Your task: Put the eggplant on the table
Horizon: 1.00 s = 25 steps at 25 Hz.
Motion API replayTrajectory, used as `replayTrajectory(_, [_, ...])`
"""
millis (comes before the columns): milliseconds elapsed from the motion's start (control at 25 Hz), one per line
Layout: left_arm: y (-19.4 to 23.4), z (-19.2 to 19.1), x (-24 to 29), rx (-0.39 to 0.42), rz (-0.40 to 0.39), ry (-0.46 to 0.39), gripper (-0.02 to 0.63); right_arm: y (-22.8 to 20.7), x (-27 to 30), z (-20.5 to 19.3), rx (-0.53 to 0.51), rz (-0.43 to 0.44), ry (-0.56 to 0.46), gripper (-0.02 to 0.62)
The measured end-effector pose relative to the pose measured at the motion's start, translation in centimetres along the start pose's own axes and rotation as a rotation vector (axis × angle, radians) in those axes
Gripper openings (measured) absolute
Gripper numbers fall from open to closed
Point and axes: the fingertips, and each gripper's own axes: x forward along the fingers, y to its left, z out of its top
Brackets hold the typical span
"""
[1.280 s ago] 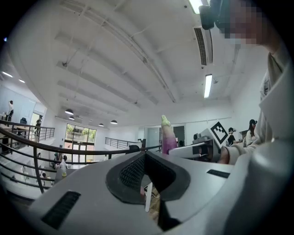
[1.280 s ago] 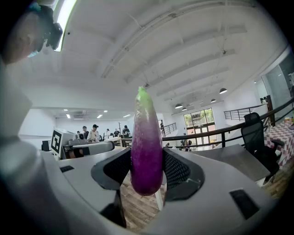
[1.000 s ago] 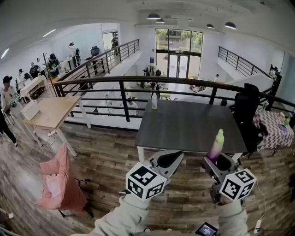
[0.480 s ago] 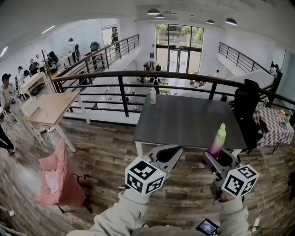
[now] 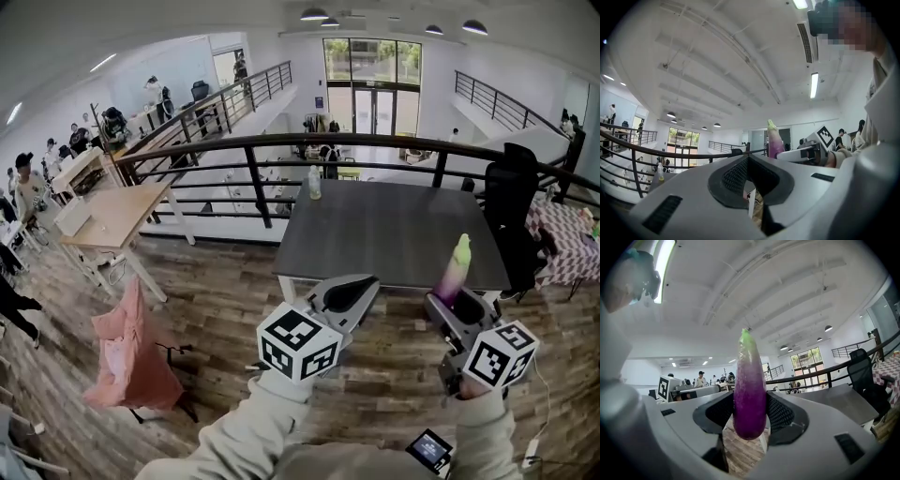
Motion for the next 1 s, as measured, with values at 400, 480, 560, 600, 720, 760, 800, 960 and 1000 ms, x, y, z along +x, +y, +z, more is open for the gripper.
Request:
replayTrajectory(400, [0.3, -1.9, 2.2, -0.004, 0.018, 0.051, 0.002, -2.6, 0.0, -2.0, 0.037, 0.032, 0.028, 0.227])
replayTrajectory(480, [0.9, -2.3, 2.6, -0.005, 0.018, 0.057, 0.002, -3.4, 0.6, -2.3, 0.052, 0.024, 0.031, 0.229])
replayTrajectory(560, [1.9, -2.4, 3.2, -0.01, 0.02, 0.053, 0.002, -4.0, 1.5, -2.5, 0.059, 0.019, 0.035, 0.229])
replayTrajectory(600, [2.5, -2.3, 3.5, -0.013, 0.02, 0.048, 0.002, -4.3, 2.0, -2.5, 0.058, 0.017, 0.038, 0.229])
replayTrajectory(720, [4.4, -1.9, 4.9, -0.01, 0.014, 0.03, 0.002, -5.3, 3.5, -2.3, 0.051, 0.009, 0.045, 0.227])
replayTrajectory(760, [5.0, -1.7, 5.3, -0.009, 0.011, 0.024, 0.002, -5.7, 4.1, -2.1, 0.048, 0.006, 0.047, 0.229])
replayTrajectory(800, [5.6, -1.6, 5.7, -0.008, 0.008, 0.019, 0.002, -6.1, 4.8, -1.8, 0.044, 0.002, 0.049, 0.227])
replayTrajectory(960, [8.9, -1.1, 7.4, -0.005, 0.004, 0.007, 0.002, -7.3, 8.1, -0.4, 0.026, -0.002, 0.054, 0.227])
replayTrajectory(1000, [9.9, -0.9, 7.8, -0.009, 0.007, 0.002, 0.002, -7.6, 9.0, -0.2, 0.021, -0.002, 0.057, 0.228])
